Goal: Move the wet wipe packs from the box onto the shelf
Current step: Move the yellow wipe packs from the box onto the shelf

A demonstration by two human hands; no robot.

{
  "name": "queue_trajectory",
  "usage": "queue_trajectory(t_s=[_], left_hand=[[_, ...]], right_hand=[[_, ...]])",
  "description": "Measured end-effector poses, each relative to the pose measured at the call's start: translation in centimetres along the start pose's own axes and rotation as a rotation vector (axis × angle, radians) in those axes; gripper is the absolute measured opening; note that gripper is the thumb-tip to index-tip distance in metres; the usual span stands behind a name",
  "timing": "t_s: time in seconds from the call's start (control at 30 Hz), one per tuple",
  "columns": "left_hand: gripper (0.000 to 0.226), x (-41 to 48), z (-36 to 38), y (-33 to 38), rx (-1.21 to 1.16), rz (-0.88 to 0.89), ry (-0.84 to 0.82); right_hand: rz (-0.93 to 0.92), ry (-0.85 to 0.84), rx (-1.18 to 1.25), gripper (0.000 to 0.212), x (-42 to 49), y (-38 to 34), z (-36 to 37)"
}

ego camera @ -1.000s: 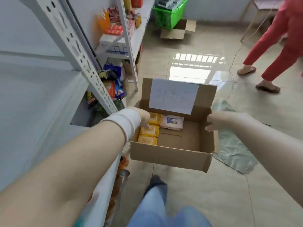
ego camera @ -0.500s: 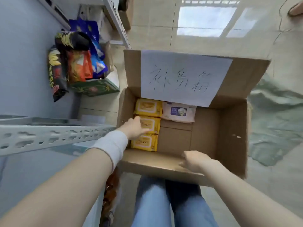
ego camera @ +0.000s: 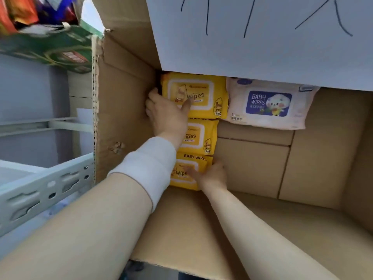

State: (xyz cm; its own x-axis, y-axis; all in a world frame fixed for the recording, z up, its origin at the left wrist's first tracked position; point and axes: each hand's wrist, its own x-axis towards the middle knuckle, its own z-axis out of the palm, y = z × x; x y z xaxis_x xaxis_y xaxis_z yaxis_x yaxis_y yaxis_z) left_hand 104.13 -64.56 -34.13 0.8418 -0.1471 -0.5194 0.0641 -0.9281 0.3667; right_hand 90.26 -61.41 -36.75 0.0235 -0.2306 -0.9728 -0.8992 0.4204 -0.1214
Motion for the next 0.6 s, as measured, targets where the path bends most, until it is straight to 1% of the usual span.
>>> queue_trajectory(t_s=[0.13,0.23,0.3,0.33,0.37,0.43,0.5,0.6], left_hand=[[0.077,0.8,-0.3,0.0,0.067,-0.054,-0.117],[0.081,1.7,-0.5,0.0,-0.008,-0.100,-0.210],[0.082,2.0,-0.8,0.1,-0.078,-0.136,-0.265],[0.078,2.1,-0.9,0.0,-0.121,-0.147,-0.304],[0.070,2.2,-1.2,-0.1,-0.179,-0.151,-0.351],[0.052,2.0,-1.9,-0.2,-0.307,-0.144,-0.422],[0.046,1.6,-2.7,-0.3,-0.385,-0.123,-0.410],[0.045,0.1,-4.5,-0.5,-0.443,-0.101,-0.302]], right_hand=[[0.033,-0.016,-0.059,0.088,-0.2,-0.1,0.2],[0.041,-0.004,-0.003,0.083,-0.8,-0.3,0.6],[0.015,-0.023,-0.024,0.071,-1.2,-0.5,0.8],[-0.010,-0.053,-0.060,0.061,-1.4,-0.4,0.8],[-0.034,-0.075,-0.083,0.053,-1.7,-0.4,0.6],[-0.068,-0.069,-0.077,0.046,-2.3,-0.2,-0.1],[-0.093,-0.004,-0.096,0.044,-3.3,0.2,-1.6],[-0.156,0.073,-0.134,0.040,-5.4,1.4,-4.8]])
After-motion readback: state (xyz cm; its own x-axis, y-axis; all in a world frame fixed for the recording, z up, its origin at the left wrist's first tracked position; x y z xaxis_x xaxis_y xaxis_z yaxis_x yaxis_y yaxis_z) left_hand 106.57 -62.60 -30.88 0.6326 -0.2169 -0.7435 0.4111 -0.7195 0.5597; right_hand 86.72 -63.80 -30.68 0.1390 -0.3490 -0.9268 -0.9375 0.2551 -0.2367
